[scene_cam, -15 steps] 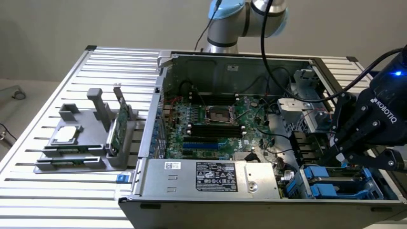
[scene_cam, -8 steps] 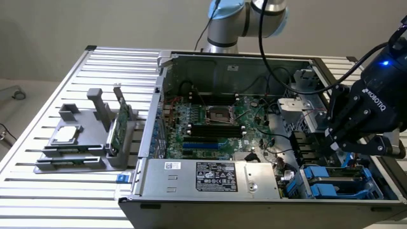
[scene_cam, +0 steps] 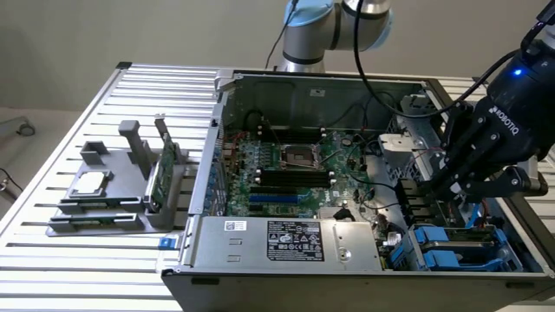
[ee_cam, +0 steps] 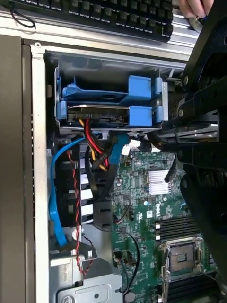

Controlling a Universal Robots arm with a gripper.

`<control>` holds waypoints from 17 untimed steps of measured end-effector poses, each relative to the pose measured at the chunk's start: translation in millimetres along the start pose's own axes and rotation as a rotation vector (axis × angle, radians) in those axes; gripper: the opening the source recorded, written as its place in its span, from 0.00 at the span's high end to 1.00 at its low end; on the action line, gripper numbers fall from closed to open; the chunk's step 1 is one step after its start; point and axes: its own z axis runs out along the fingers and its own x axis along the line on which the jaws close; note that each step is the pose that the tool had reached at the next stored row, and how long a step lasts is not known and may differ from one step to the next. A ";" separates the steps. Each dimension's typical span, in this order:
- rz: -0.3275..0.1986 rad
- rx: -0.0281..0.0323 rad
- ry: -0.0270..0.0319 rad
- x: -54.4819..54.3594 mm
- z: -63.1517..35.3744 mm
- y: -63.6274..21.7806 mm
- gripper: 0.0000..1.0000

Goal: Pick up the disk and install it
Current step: 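Insert the first disk wire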

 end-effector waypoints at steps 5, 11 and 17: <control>0.000 0.0000 0.0000 5.9 -2.2 10.9 0.76; 0.009 0.0001 -0.0037 9.2 -3.1 15.4 0.67; 0.038 -0.0005 -0.0316 11.2 -4.9 22.5 0.67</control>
